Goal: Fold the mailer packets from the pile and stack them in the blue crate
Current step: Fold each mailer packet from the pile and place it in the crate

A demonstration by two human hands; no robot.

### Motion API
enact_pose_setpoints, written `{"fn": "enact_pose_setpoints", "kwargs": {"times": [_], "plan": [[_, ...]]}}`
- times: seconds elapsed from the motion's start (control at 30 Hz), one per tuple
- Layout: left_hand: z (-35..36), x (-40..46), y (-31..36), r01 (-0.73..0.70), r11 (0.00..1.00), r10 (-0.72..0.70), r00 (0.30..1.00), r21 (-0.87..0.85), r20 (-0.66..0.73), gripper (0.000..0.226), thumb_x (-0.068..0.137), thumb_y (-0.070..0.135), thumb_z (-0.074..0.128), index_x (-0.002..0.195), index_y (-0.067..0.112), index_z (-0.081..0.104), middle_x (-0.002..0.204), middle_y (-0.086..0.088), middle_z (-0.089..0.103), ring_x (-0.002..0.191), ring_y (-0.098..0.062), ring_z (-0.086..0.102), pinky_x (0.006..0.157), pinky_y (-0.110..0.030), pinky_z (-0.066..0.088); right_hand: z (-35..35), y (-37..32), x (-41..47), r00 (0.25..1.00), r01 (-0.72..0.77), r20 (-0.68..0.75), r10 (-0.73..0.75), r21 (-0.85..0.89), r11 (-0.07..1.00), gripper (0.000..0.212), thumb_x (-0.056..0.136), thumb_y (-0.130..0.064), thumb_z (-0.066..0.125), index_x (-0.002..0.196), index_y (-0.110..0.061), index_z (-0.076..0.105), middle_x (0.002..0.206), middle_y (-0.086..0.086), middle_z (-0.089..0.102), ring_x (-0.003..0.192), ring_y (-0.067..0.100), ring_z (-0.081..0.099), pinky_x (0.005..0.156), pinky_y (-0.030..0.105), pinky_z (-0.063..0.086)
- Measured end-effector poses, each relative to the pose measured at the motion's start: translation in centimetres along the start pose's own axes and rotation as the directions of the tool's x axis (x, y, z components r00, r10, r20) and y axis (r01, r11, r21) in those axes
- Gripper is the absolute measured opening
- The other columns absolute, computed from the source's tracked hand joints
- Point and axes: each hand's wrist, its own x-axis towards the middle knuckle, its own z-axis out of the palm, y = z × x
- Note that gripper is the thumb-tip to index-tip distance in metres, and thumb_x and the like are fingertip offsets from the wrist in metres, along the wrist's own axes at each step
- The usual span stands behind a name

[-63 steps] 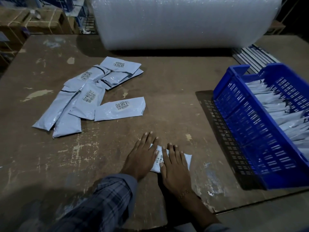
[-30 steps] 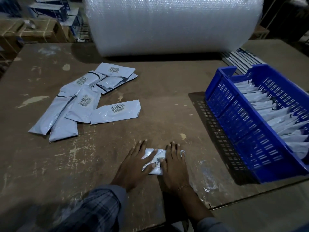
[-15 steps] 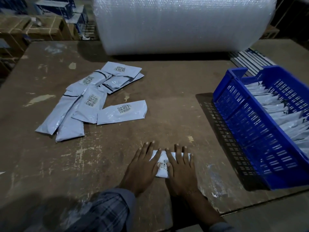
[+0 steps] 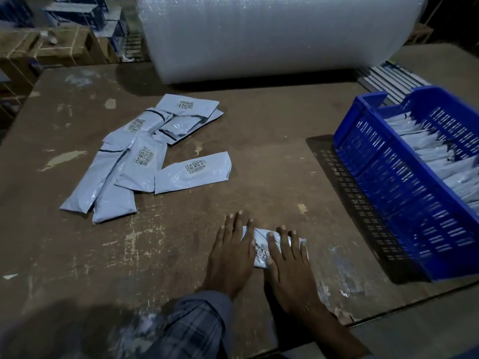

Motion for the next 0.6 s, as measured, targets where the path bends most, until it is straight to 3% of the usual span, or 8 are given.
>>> {"fn": "enact_pose_setpoints", "kwargs": {"times": [0.13,0.23,0.33,0.43,0.5,0.6], "plan": [[-0.1,-0.2,-0.6,-0.055,0.998,0.053,0.997,0.039,0.053,0.063,0.113,0.047,0.019,0.17,0.019,0.018,0.178,-0.007,-0.003,0.164,-0.03,0.0,0.13,-0.051,0.018,-1.4,0.7,1.8,0.999,0.002,0.038,-0.002,-0.008,1.0,0.075,0.102,-0.057,-0.017,0.166,-0.031,0.012,0.17,-0.002,-0.012,0.161,0.031,-0.003,0.129,0.05,0.001],[-0.8,-0.9,-1.0,-0.145,0.988,0.141,0.986,0.046,0.088,0.076,0.109,0.067,0.014,0.17,0.022,0.011,0.178,-0.004,-0.007,0.164,-0.027,-0.006,0.132,-0.047,0.007,-1.6,1.7,4.2,0.998,-0.06,0.032,0.062,-0.073,0.996,0.064,0.105,-0.059,0.005,0.165,-0.036,-0.003,0.171,0.01,-0.021,0.159,0.034,-0.016,0.126,0.059,-0.006],[-1.1,-1.5,-1.2,-0.178,0.984,0.177,0.98,0.004,0.087,0.08,0.105,0.075,0.016,0.17,0.03,0.003,0.177,0.0,-0.013,0.163,-0.024,-0.014,0.132,-0.046,-0.001,-1.1,2.2,5.6,0.999,-0.05,0.004,0.052,-0.16,0.986,0.066,0.105,-0.057,0.02,0.166,-0.036,0.003,0.173,0.014,-0.012,0.159,0.038,-0.011,0.125,0.064,0.001],[-0.6,-1.9,-0.8,-0.205,0.977,0.201,0.977,0.056,0.071,0.072,0.11,0.064,0.017,0.17,0.025,0.016,0.178,-0.006,0.006,0.164,-0.031,0.006,0.13,-0.053,0.02,-1.2,2.3,6.0,0.999,0.019,-0.031,-0.024,-0.138,0.99,0.065,0.105,-0.05,0.029,0.166,-0.034,0.013,0.173,0.016,-0.006,0.159,0.038,-0.011,0.128,0.058,-0.001],[-0.3,-1.5,-0.6,-0.178,0.981,0.174,0.983,0.079,0.053,0.064,0.113,0.053,0.014,0.168,0.022,0.026,0.176,-0.01,0.018,0.161,-0.034,0.022,0.124,-0.055,0.035,-1.0,2.4,5.6,0.997,0.06,-0.047,-0.065,-0.102,0.993,0.063,0.105,-0.043,0.03,0.165,-0.029,0.02,0.173,0.017,0.002,0.16,0.039,-0.004,0.128,0.058,0.008],[0.1,-0.5,-0.3,-0.079,0.995,0.08,0.997,0.068,0.002,0.059,0.114,0.044,0.008,0.168,0.027,0.025,0.176,-0.008,0.017,0.162,-0.032,0.02,0.126,-0.051,0.031,-0.2,1.7,3.8,0.995,0.09,-0.035,-0.093,-0.069,0.994,0.062,0.105,-0.037,0.029,0.165,-0.02,0.025,0.173,0.009,0.012,0.16,0.035,0.006,0.127,0.053,0.012]]}}
